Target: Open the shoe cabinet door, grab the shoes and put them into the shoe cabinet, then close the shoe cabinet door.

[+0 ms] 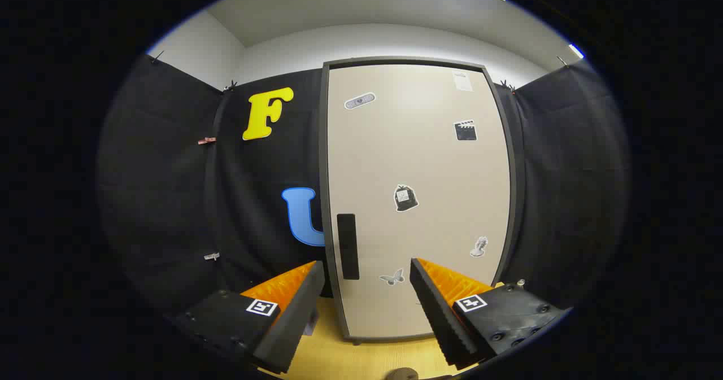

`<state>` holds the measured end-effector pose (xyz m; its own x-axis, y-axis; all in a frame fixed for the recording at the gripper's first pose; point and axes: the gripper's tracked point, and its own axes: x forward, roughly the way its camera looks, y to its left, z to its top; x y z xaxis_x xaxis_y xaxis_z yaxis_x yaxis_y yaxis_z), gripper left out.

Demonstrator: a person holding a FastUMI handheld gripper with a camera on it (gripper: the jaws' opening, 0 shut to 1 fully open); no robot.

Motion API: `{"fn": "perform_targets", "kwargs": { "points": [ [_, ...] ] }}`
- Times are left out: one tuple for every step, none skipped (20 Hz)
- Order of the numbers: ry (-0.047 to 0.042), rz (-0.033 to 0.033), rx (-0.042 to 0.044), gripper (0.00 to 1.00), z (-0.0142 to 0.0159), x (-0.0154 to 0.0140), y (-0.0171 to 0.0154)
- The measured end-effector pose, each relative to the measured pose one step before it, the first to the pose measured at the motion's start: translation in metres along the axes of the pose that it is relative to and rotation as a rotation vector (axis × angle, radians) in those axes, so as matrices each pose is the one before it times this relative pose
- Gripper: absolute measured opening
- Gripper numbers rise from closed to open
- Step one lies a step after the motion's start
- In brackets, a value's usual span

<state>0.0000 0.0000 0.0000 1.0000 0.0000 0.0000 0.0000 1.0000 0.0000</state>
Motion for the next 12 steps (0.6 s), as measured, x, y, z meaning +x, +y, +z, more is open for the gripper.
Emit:
{"fn": "perform_targets", "kwargs": {
  "points": [
    [0.00161, -0.00087, -0.00073, 0.98, -0.00079, 0.00122, 0.00026],
    [0.00197, 0.00000, -0.00027, 0.98, -0.00077, 0.00177, 0.00014],
    [0.00083, 0.00097, -0.00158, 0.98, -0.00037, 0.00225, 0.00103],
    [-0.00019, -0.00229, -0.00322, 0.98, -0.00071, 0.00181, -0.00028],
    [-0.00100, -0.00386, -0.00153, 0.98, -0.00027, 0.00170, -0.00038],
    [-0.00176, -0.00224, -0.00033, 0.98, -0.00083, 0.00244, -0.00053],
    [-0.00056, -0.00015, 0.00202, 0.98, -0.00019, 0.00193, 0.00022],
    [-0.00024, 0.00206, 0.00214, 0.98, -0.00005, 0.00128, 0.00085],
    [0.00019, 0.00155, -0.00031, 0.98, -0.00056, 0.00135, 0.00054],
    [0.00064, 0.00255, -0.00165, 0.98, -0.00059, 0.00116, 0.00037],
    [0.00268, -0.00048, -0.00205, 0.98, -0.00086, 0.00142, 0.00010],
    [0.00220, 0.00009, 0.00003, 0.98, -0.00100, 0.00083, -0.00036]
  ]
}}
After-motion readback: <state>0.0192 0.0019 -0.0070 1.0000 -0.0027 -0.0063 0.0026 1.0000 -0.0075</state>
